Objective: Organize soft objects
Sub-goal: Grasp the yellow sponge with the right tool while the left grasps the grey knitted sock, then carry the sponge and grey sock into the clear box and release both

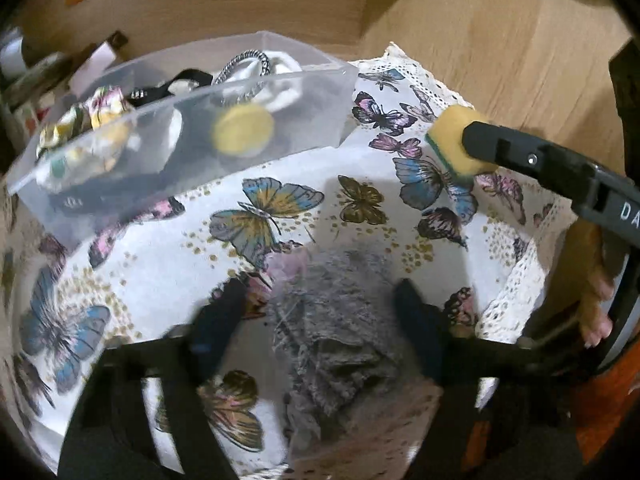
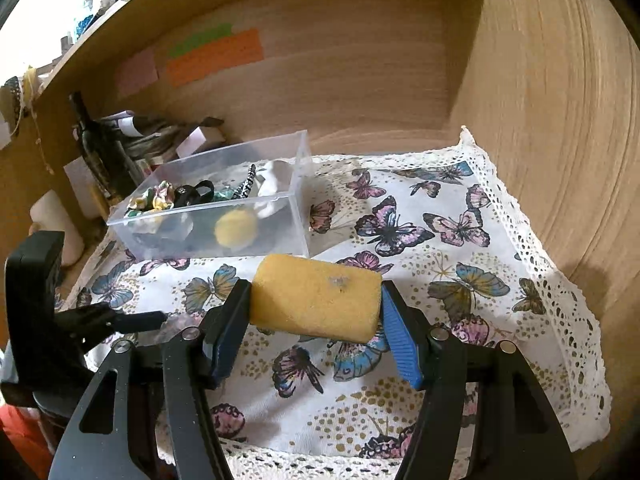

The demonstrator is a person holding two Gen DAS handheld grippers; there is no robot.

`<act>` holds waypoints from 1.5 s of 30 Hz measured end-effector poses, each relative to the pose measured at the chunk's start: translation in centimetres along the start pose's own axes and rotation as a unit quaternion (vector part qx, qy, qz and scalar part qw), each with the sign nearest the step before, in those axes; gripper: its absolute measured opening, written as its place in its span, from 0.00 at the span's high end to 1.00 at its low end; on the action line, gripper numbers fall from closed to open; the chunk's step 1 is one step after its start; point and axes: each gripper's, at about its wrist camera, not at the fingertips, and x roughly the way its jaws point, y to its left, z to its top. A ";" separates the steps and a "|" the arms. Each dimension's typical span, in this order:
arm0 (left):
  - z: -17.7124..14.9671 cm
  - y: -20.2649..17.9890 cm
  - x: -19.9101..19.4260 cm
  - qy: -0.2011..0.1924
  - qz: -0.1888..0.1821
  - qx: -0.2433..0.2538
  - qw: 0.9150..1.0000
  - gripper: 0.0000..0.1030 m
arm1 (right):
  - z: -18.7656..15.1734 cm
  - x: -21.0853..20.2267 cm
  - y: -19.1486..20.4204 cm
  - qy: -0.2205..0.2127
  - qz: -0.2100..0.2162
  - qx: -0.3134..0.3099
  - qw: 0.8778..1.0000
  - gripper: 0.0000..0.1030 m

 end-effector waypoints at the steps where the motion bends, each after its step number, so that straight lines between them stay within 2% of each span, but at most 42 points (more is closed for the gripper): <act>1: 0.0 0.2 -0.1 -0.001 -0.006 -0.003 1.000 0.53 | 0.0 0.1 0.0 0.000 0.002 0.000 1.000 0.42; 3: 0.1 0.9 -0.4 -0.002 -0.023 -0.016 1.000 0.60 | -0.1 0.1 0.1 0.000 0.006 0.001 1.000 0.42; 5: 0.2 1.5 -1.0 -0.009 -0.021 -0.021 1.000 0.68 | -0.1 0.2 0.3 -0.001 0.009 -0.001 1.000 0.42; 11: 1.4 3.1 -3.5 -0.055 -0.006 -0.031 0.998 0.71 | 0.7 0.2 1.1 -0.013 0.023 -0.008 1.000 0.42; 14: 2.2 3.7 -5.3 -0.090 0.015 -0.027 0.995 0.71 | 1.3 0.1 1.6 -0.025 0.031 -0.011 0.999 0.42; 19: 4.2 5.5 -8.1 -0.145 0.050 -0.033 0.988 0.71 | 3.1 0.3 2.9 -0.050 0.046 -0.024 0.997 0.42; 23: 6.0 7.6 -10.4 -0.188 0.078 -0.049 0.978 0.71 | 4.6 0.7 3.9 -0.066 0.057 -0.039 0.995 0.42; 29: 8.5 9.8 -11.7 -0.227 0.108 -0.070 0.965 0.71 | 7.5 1.4 5.3 -0.090 0.074 -0.059 0.991 0.41; 34: 10.1 12.1 -11.5 -0.232 0.119 -0.083 0.962 0.71 | 10.1 2.1 6.3 -0.104 0.088 -0.073 0.988 0.41; 39: 11.1 13.6 -9.2 -0.211 0.120 -0.095 0.966 0.71 | 11.8 3.7 7.1 -0.104 0.090 -0.081 0.987 0.41; 45: 11.7 15.1 -5.6 -0.169 0.117 -0.104 0.973 0.71 | 12.6 8.1 8.8 -0.060 0.090 -0.089 0.990 0.41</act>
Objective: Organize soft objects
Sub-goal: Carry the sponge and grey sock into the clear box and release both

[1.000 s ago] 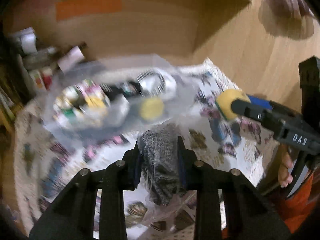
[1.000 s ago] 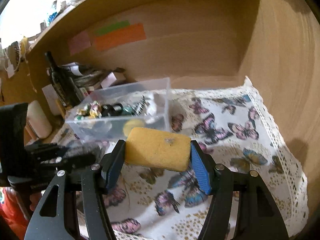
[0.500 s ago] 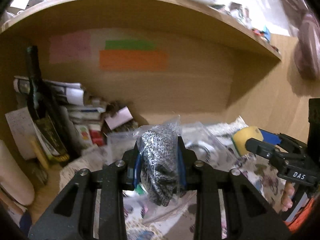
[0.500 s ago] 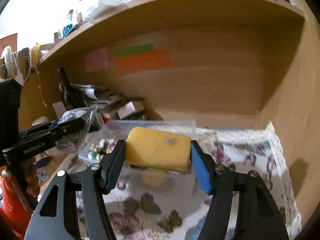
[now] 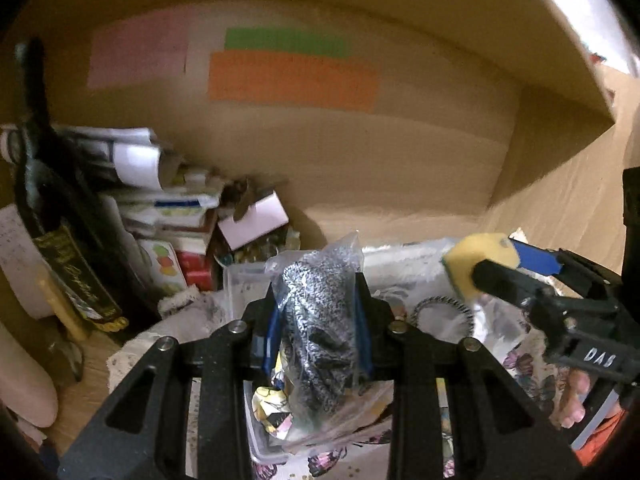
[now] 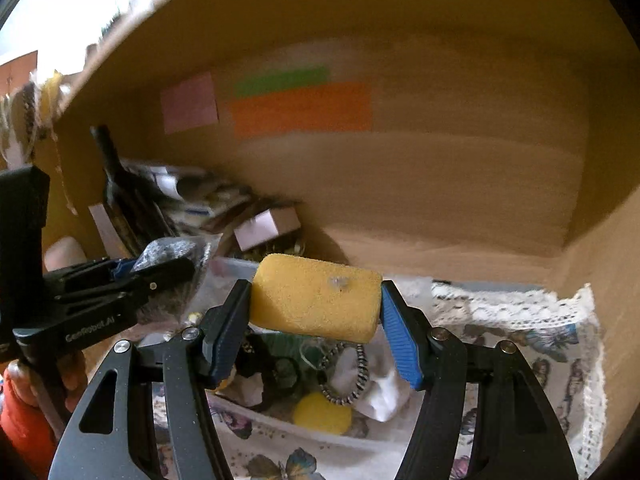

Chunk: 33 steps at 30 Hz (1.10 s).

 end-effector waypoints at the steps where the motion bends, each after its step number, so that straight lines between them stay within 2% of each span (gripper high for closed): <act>1: -0.2 0.1 0.6 0.007 0.000 0.001 1.000 0.71 | -0.1 0.7 0.0 0.008 0.000 -0.001 1.000 0.41; 7: -1.2 0.9 3.7 0.052 -0.006 -0.009 0.999 0.70 | -1.5 4.8 0.0 0.064 0.001 -0.005 0.998 0.41; 10: -1.8 1.2 4.8 0.072 -0.013 -0.014 0.997 0.67 | -2.1 6.1 -0.1 0.084 0.002 -0.006 0.996 0.40; 14: -1.9 1.2 5.0 0.083 -0.017 -0.019 0.996 0.55 | -2.8 7.4 -0.2 0.109 0.000 -0.011 0.994 0.38; 15: -1.9 1.2 4.7 0.081 -0.015 -0.018 0.996 0.48 | -2.9 7.5 -0.1 0.114 -0.001 -0.014 0.993 0.37; 17: -1.7 1.2 3.9 0.067 -0.007 -0.015 0.998 0.35 | -2.9 7.4 0.0 0.117 0.001 -0.017 0.993 0.36; 25: -0.4 0.0 -1.2 -0.001 -0.003 0.002 1.000 0.22 | -1.3 4.4 -0.1 0.064 -0.008 -0.017 0.998 0.25; 33: -0.3 -1.6 -7.8 -0.093 0.010 0.027 0.995 0.04 | 0.1 -2.5 0.6 -0.026 -0.006 -0.024 0.999 0.11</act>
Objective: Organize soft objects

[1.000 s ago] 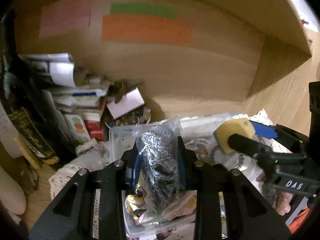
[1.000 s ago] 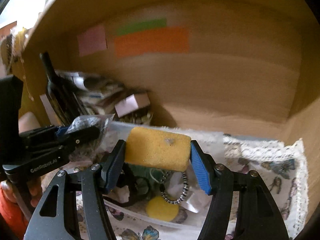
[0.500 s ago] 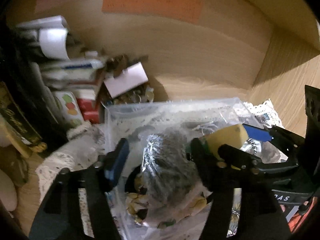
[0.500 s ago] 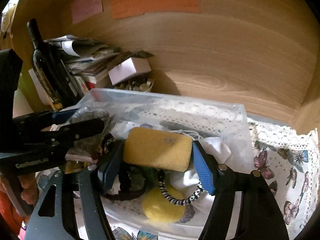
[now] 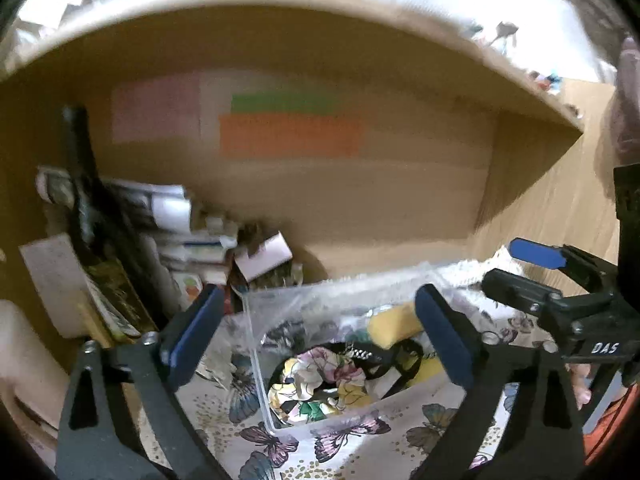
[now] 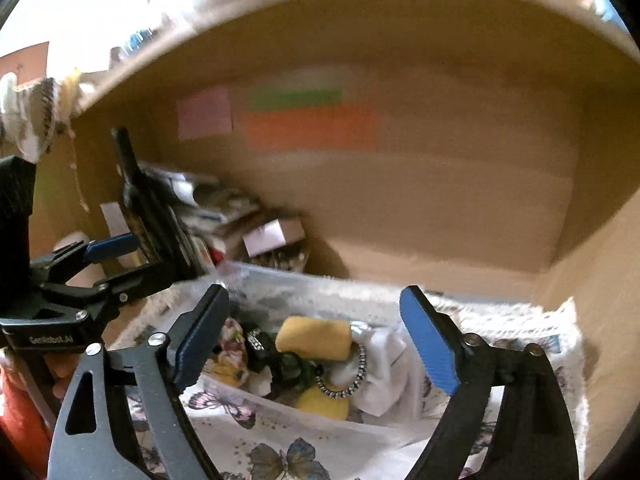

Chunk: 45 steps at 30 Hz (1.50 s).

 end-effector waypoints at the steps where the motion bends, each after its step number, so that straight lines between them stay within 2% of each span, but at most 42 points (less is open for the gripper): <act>1: 0.1 -0.3 -0.9 -0.012 0.001 0.003 1.000 0.03 | 0.1 -0.9 0.1 -0.011 -0.001 -0.001 1.000 0.10; 3: 0.2 -0.6 -2.3 -0.026 -0.002 0.006 1.000 0.00 | 0.1 -2.5 0.3 -0.031 -0.004 -0.003 1.000 0.04; 5: 0.3 -0.8 -3.3 -0.036 -0.005 0.007 0.999 0.00 | 0.1 -4.0 0.6 -0.048 -0.007 -0.004 0.999 0.02; 13: -0.4 -1.7 -5.8 -0.059 -0.009 0.008 0.998 0.00 | -0.7 -7.1 1.6 -0.087 -0.019 -0.010 0.996 0.00; 22: -1.1 -1.8 -7.8 -0.071 -0.009 0.001 0.997 0.00 | -1.7 -8.6 2.2 -0.096 -0.023 -0.007 0.995 0.00; 45: -1.0 -2.4 -7.8 -0.075 -0.006 0.009 0.997 0.00 | -2.0 -8.9 2.9 -0.098 -0.019 -0.002 0.995 0.00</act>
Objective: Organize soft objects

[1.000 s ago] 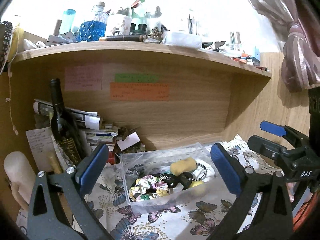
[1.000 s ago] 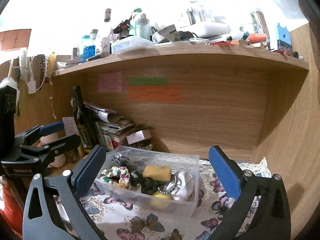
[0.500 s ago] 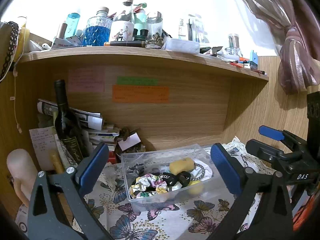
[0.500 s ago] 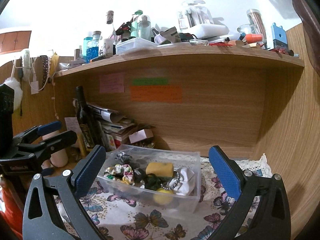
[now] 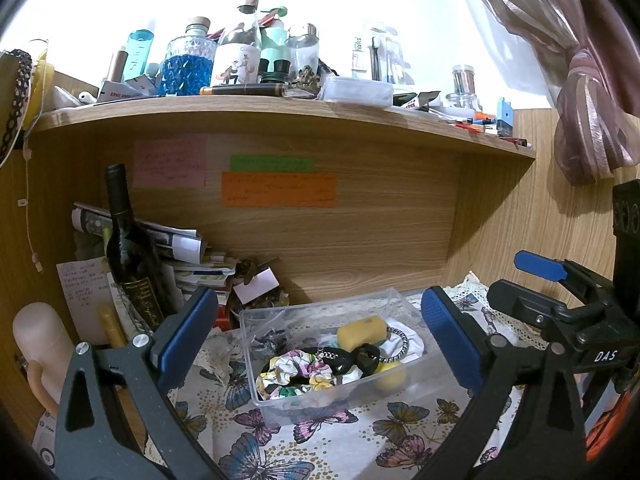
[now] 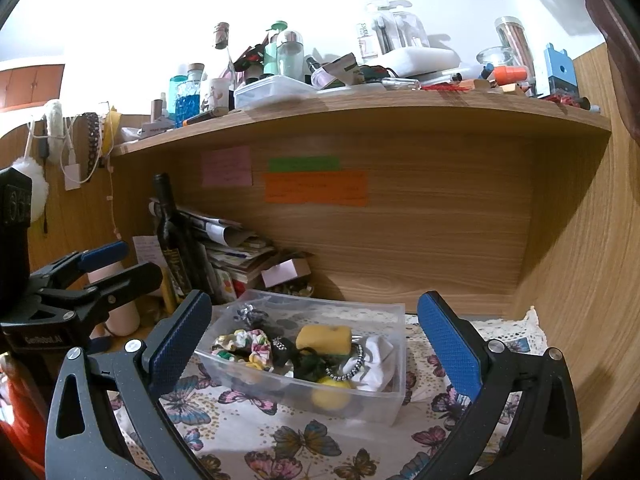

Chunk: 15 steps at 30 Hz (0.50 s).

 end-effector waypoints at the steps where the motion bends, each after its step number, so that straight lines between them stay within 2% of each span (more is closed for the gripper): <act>1: 0.0 0.0 0.0 0.000 0.001 0.000 1.000 0.00 | 0.0 0.0 0.0 0.000 0.000 0.001 1.000 0.00; 15: 0.1 -0.1 0.1 0.001 0.000 0.001 1.000 0.00 | 0.0 0.0 -0.1 0.001 -0.001 0.004 1.000 0.00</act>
